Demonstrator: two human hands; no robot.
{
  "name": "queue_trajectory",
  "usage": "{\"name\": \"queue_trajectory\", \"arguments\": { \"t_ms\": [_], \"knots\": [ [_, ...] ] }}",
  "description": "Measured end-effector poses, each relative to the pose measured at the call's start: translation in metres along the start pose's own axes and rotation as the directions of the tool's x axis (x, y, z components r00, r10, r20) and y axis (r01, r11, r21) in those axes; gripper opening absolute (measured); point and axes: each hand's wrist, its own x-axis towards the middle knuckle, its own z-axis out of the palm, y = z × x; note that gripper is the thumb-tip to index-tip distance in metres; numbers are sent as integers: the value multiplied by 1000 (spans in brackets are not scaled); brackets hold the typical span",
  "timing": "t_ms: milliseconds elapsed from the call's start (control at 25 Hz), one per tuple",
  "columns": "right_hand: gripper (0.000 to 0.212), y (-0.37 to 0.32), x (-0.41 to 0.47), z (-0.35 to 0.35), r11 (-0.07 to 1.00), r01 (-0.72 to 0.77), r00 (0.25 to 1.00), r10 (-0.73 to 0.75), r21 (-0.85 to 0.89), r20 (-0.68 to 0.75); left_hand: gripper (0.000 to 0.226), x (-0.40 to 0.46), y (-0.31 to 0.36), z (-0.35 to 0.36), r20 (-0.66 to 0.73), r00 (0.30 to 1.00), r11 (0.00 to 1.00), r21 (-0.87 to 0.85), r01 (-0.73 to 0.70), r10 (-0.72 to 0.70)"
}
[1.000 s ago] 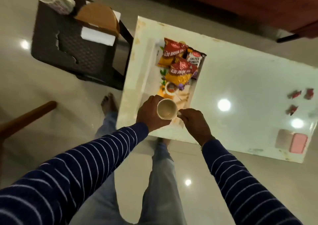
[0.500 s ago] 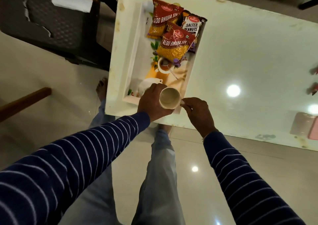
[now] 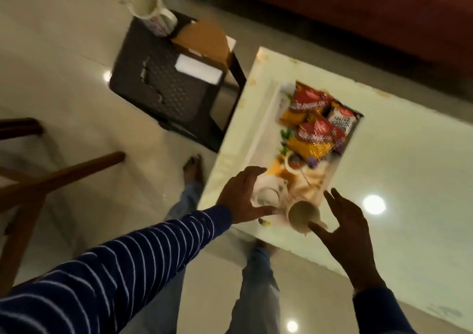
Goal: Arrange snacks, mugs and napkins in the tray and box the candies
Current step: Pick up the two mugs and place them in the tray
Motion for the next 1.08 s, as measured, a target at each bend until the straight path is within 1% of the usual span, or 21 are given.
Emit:
{"name": "queue_trajectory", "arguments": {
  "t_ms": [40, 120, 200, 240, 320, 400, 440, 520, 640, 720, 800, 920, 960, 1040, 1080],
  "knots": [
    [93, -14, 12, -7, 1000, 19, 1000, -19, 2, -5, 95, 5, -17, -26, -48, 999, 1000, -6, 5, -5],
    [83, -53, 45, -19, 999, 15, 1000, -14, 41, -18, 79, 23, -53, -87, -187, 981, 999, -8, 48, -49],
    [68, -106, 83, -29, 993, -13, 999, 16, 116, -28, 69, 45, -84, -156, -351, 927, 991, -28, 131, -133],
    [63, -134, 106, -31, 990, -1, 999, 6, 144, -33, 66, 58, -98, -190, -416, 896, 987, -32, 158, -157],
    [54, -186, 153, -34, 980, 67, 997, -59, 187, -49, 64, 87, -123, -249, -520, 839, 984, -18, 177, -160],
    [43, -244, 205, -33, 955, 133, 991, -121, 267, -59, 65, 118, -147, -304, -581, 796, 980, -13, 196, -167],
    [39, -273, 230, -31, 945, 166, 986, -150, 281, -79, 69, 133, -157, -326, -576, 794, 978, -49, 205, -195],
    [36, -325, 279, -25, 949, 197, 979, -175, 245, -107, 80, 160, -173, -359, -519, 821, 971, -128, 200, -237],
    [38, -380, 332, -16, 965, 182, 980, -161, 191, -119, 103, 194, -188, -382, -421, 884, 978, -122, 168, -205],
    [38, -406, 357, -7, 967, 185, 980, -168, 174, -111, 111, 211, -195, -384, -351, 921, 984, -118, 137, -170],
    [36, -421, 372, -1, 967, 198, 977, -183, 160, -109, 111, 225, -199, -382, -319, 939, 988, -124, 93, -128],
    [32, -433, 380, 3, 959, 252, 961, -232, 132, -154, 102, 230, -195, -388, -371, 927, 992, -124, 3, -50],
    [31, -433, 381, 3, 958, 259, 958, -240, 119, -157, 99, 230, -192, -386, -394, 918, 992, -125, -6, -44],
    [28, -429, 399, 18, 969, 218, 970, -201, 119, -140, 95, 245, -202, -376, -331, 939, 986, -166, 34, -88],
    [26, -429, 400, 18, 963, 241, 967, -227, 119, -119, 95, 243, -201, -374, -341, 936, 985, -171, 29, -87]
  ]
}}
